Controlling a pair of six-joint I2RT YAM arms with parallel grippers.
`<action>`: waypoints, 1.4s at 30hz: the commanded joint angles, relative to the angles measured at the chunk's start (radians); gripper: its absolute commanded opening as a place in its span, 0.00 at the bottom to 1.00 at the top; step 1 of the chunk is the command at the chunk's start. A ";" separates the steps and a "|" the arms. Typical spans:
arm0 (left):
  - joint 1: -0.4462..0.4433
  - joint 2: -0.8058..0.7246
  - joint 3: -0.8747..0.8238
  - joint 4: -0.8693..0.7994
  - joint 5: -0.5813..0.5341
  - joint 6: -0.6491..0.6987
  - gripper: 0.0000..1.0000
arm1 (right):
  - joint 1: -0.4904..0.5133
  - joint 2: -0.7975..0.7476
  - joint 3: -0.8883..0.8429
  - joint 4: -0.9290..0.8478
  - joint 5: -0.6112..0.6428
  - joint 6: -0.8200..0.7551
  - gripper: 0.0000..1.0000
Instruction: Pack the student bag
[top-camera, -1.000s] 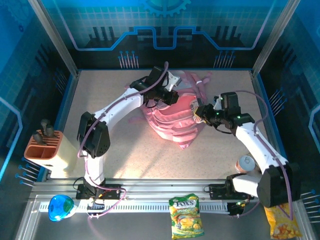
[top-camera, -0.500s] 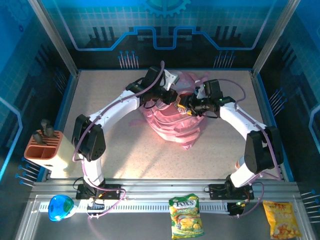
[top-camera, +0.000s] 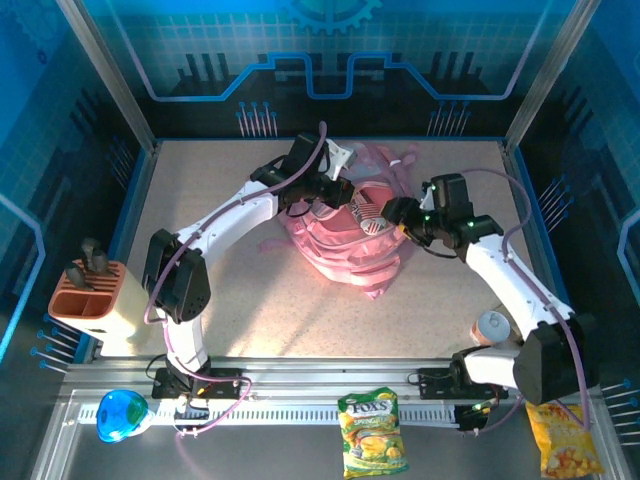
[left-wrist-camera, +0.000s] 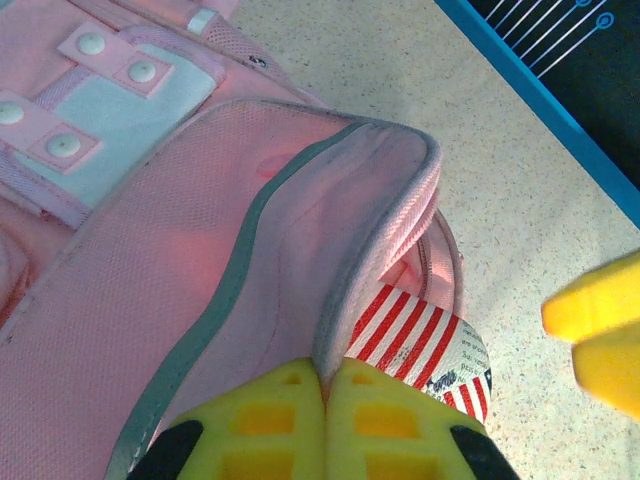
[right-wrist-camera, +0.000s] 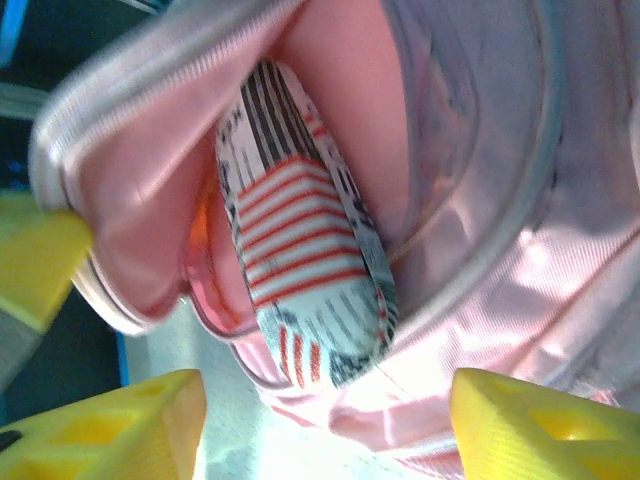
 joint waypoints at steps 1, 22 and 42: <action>0.007 -0.035 0.007 0.064 0.033 -0.032 0.05 | 0.076 -0.016 -0.029 -0.022 0.015 -0.026 0.58; 0.007 -0.068 -0.020 0.027 0.047 -0.009 0.06 | 0.010 0.310 0.183 0.072 0.084 -0.149 0.40; 0.007 -0.037 -0.005 0.014 0.053 -0.011 0.06 | -0.038 0.279 0.171 0.095 0.055 -0.119 0.41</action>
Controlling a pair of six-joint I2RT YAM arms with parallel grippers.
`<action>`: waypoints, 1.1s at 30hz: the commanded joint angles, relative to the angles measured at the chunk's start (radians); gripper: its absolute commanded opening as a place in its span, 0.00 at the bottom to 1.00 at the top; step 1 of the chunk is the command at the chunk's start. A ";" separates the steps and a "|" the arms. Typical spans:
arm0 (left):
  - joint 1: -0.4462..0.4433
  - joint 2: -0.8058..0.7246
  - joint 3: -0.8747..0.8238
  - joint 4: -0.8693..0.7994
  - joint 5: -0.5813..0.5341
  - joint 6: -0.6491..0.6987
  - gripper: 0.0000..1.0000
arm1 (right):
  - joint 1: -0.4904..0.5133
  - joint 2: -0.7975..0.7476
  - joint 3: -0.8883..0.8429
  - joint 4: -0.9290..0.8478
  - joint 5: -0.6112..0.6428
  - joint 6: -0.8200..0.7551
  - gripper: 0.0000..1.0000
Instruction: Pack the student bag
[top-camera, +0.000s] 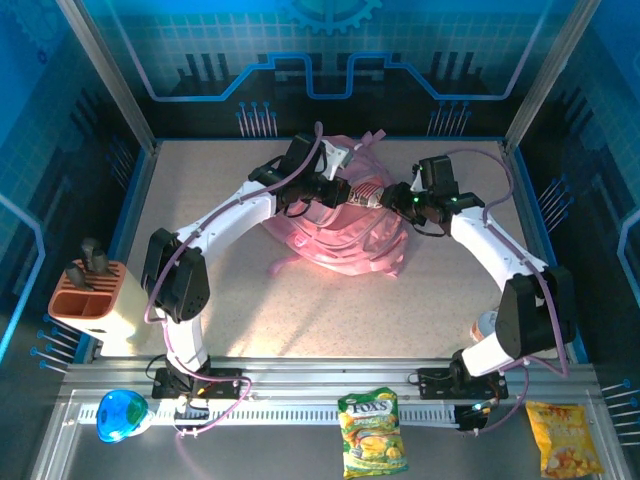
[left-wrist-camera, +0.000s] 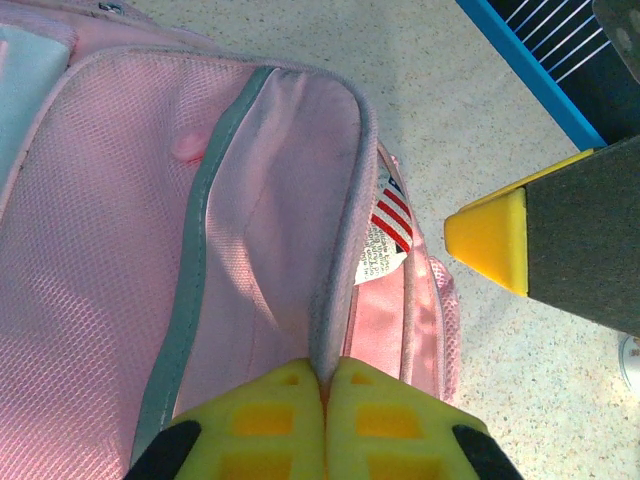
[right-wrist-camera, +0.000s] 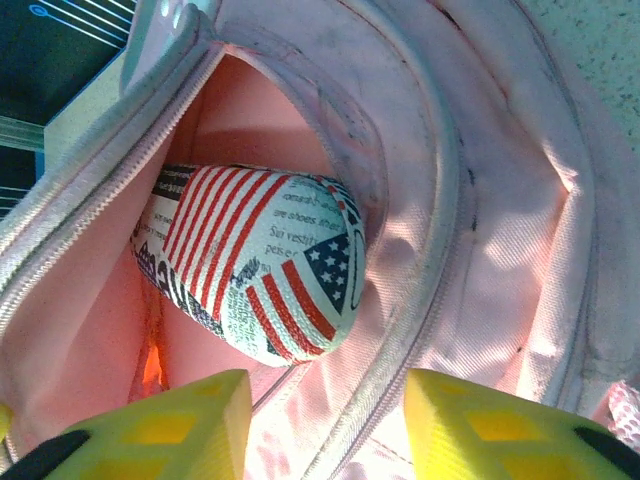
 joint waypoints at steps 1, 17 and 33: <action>-0.007 -0.035 0.015 0.007 0.062 0.006 0.06 | -0.006 0.033 0.020 0.021 -0.025 0.004 0.39; -0.007 -0.021 0.013 0.001 0.100 0.009 0.06 | -0.014 0.307 0.244 0.134 -0.124 -0.021 0.25; -0.002 0.001 0.015 -0.003 0.102 -0.018 0.15 | -0.055 0.283 0.140 0.285 -0.288 0.082 0.26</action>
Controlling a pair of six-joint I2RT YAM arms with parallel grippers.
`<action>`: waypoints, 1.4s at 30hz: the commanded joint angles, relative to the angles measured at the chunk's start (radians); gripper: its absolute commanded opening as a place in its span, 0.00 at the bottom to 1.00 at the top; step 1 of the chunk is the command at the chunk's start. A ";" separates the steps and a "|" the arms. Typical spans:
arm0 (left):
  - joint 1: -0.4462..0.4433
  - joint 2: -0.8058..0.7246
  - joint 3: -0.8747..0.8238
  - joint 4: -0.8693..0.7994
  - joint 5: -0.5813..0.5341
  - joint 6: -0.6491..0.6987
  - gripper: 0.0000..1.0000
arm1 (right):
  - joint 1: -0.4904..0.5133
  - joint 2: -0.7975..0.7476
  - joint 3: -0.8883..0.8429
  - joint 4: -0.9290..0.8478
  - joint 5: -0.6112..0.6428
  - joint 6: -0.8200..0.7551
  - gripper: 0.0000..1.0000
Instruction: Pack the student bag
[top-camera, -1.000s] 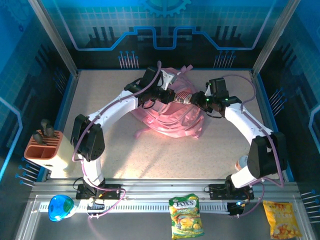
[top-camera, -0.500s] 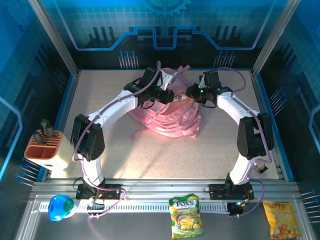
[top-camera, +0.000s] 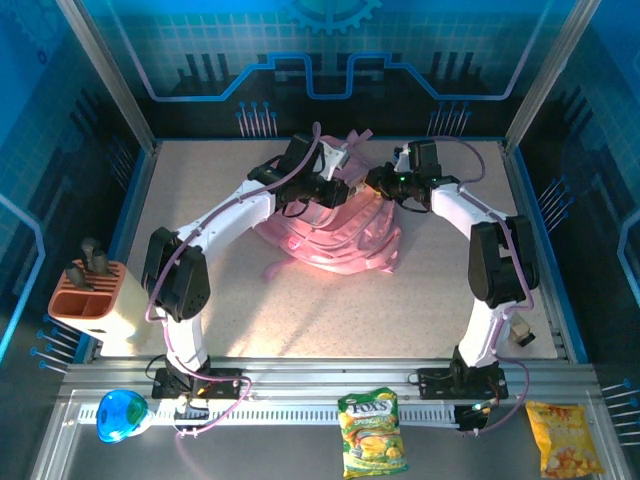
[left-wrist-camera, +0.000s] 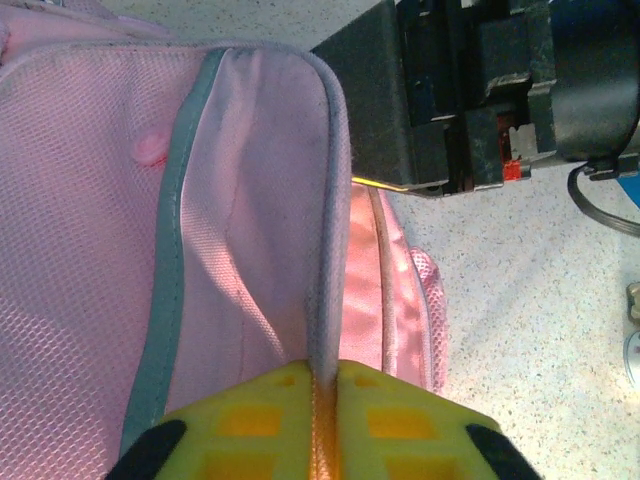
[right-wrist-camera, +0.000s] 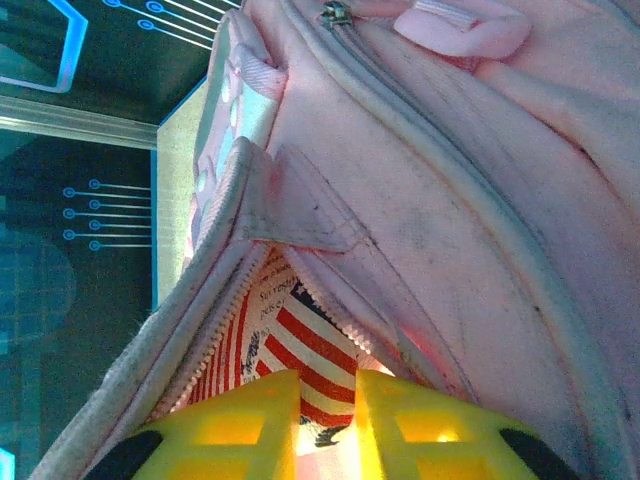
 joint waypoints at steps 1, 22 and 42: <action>-0.009 -0.010 0.013 0.011 0.091 -0.023 0.19 | -0.026 -0.114 -0.080 0.006 0.009 -0.009 0.30; 0.186 -0.224 -0.421 0.051 -0.109 -0.634 0.60 | 0.223 -0.507 -0.297 -0.357 0.519 -0.089 0.70; 0.197 -0.166 -0.508 0.295 -0.005 -0.922 0.23 | 0.578 -0.312 -0.216 -0.245 0.723 0.051 0.64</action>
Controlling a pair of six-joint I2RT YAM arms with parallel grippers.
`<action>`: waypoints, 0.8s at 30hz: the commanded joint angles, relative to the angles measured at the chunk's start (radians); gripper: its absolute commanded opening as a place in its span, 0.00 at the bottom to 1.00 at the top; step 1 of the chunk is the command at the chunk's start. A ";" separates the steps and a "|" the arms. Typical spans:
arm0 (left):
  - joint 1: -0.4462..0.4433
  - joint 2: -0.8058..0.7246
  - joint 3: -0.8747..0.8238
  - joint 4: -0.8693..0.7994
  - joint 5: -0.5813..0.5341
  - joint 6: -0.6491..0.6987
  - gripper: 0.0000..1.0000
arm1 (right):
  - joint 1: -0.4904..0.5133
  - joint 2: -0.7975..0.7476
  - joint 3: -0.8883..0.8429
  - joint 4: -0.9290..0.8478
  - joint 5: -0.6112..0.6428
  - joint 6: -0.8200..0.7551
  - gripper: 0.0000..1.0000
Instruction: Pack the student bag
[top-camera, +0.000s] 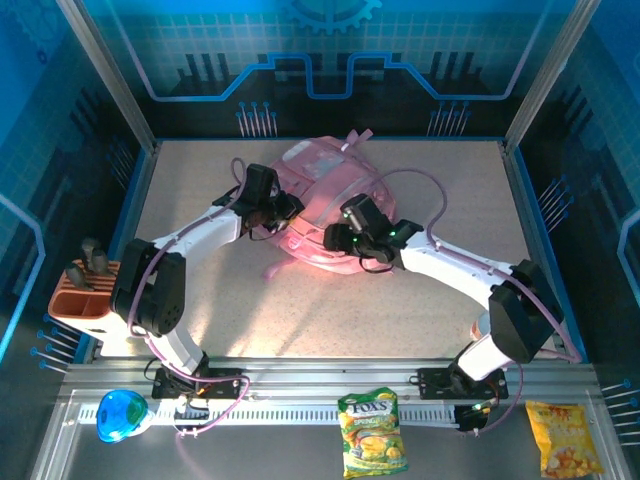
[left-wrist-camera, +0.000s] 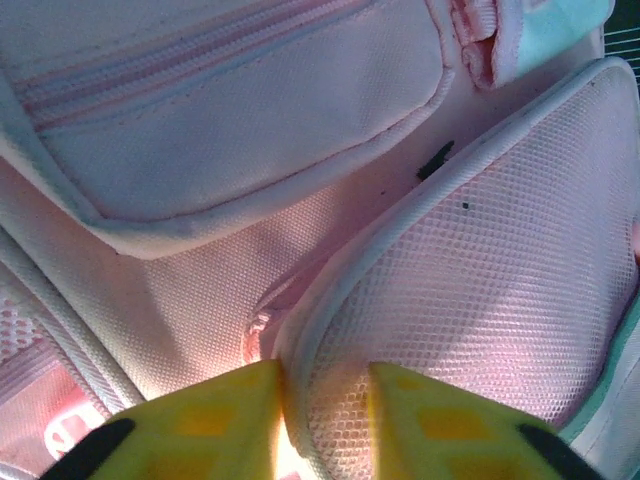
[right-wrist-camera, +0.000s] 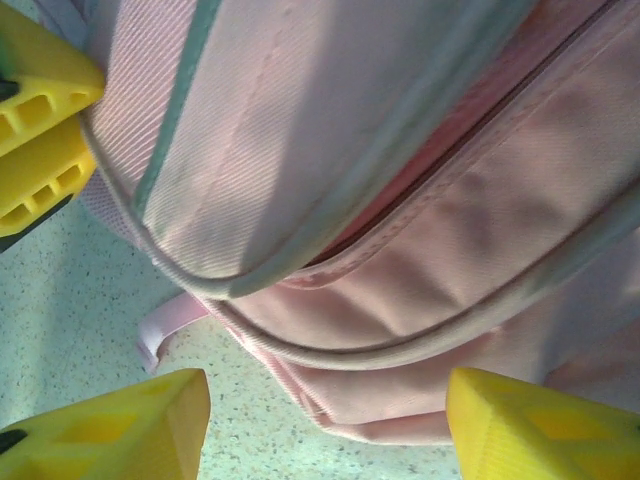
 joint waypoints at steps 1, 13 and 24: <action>0.005 0.010 -0.021 0.056 0.058 -0.045 0.22 | 0.054 0.021 0.019 0.030 0.108 0.058 0.63; 0.001 0.008 -0.026 0.117 0.152 -0.086 0.00 | 0.137 0.133 0.100 0.096 0.196 0.180 0.52; -0.002 -0.001 -0.013 0.123 0.192 -0.085 0.00 | 0.125 0.270 0.278 -0.026 0.263 0.273 0.44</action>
